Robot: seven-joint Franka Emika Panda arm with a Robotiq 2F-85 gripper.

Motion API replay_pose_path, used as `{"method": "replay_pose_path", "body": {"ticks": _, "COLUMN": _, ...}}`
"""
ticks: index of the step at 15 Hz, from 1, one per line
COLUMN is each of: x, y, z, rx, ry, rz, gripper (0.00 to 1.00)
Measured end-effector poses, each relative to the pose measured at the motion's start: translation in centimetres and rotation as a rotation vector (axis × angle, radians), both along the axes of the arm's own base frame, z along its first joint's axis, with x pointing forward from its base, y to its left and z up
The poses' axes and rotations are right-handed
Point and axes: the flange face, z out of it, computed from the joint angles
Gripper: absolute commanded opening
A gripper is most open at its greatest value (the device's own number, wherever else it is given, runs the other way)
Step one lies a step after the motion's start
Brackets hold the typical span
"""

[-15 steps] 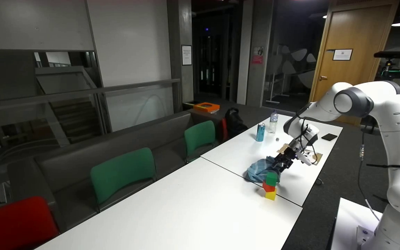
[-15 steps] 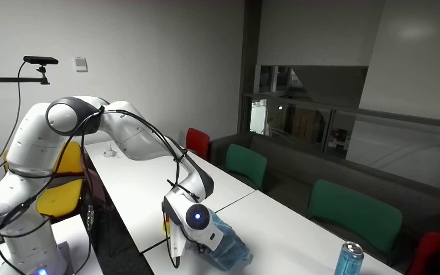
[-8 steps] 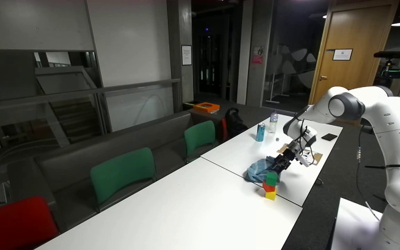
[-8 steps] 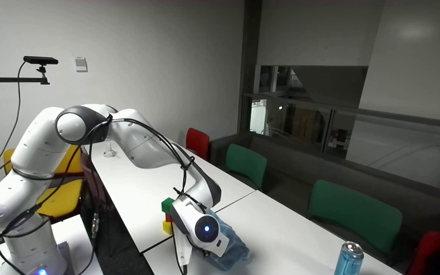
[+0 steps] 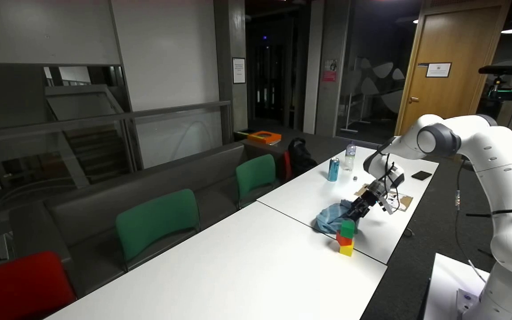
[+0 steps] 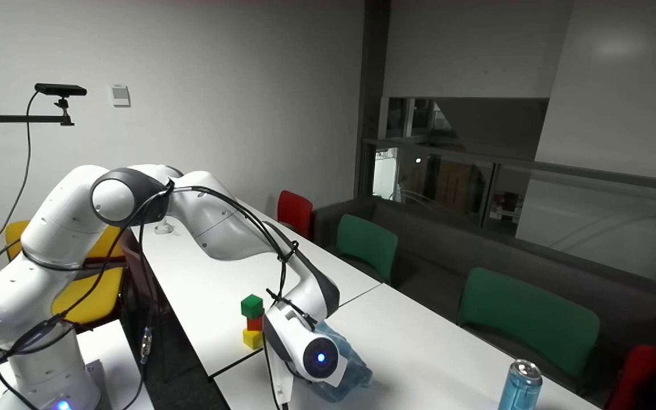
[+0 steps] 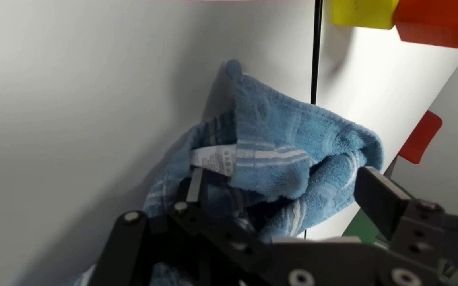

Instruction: Unfold the cloth on the table

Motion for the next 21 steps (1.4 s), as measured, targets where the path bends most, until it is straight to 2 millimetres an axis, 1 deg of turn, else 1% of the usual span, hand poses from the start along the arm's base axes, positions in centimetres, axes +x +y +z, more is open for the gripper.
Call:
{"method": "replay_pose_path", "body": {"ticks": 8, "x": 0.0, "y": 0.1, "z": 0.0, "rx": 0.077, "ry": -0.063, "rz": 0.082, "gripper": 1.00}}
{"method": "replay_pose_path", "body": {"ticks": 11, "x": 0.1, "y": 0.4, "z": -0.8, "rx": 0.104, "ry": -0.062, "rz": 0.100, "gripper": 1.00}}
{"method": "replay_pose_path", "body": {"ticks": 13, "x": 0.0, "y": 0.6, "z": -1.7, "rx": 0.121, "ry": -0.053, "rz": 0.106, "gripper": 1.00}}
{"method": "replay_pose_path", "body": {"ticks": 14, "x": 0.0, "y": 0.7, "z": -2.1, "rx": 0.131, "ry": -0.048, "rz": 0.109, "gripper": 0.75}}
{"method": "replay_pose_path", "body": {"ticks": 15, "x": -0.1, "y": 0.7, "z": -2.6, "rx": 0.137, "ry": -0.043, "rz": 0.111, "gripper": 0.74}}
{"method": "replay_pose_path", "body": {"ticks": 18, "x": 0.0, "y": 0.5, "z": -3.5, "rx": 0.142, "ry": -0.036, "rz": 0.112, "gripper": 0.51}}
{"method": "replay_pose_path", "body": {"ticks": 19, "x": 0.0, "y": 0.4, "z": -3.6, "rx": 0.141, "ry": -0.035, "rz": 0.113, "gripper": 0.42}}
{"method": "replay_pose_path", "body": {"ticks": 21, "x": 0.2, "y": 0.2, "z": -3.7, "rx": 0.137, "ry": -0.035, "rz": 0.117, "gripper": 0.28}}
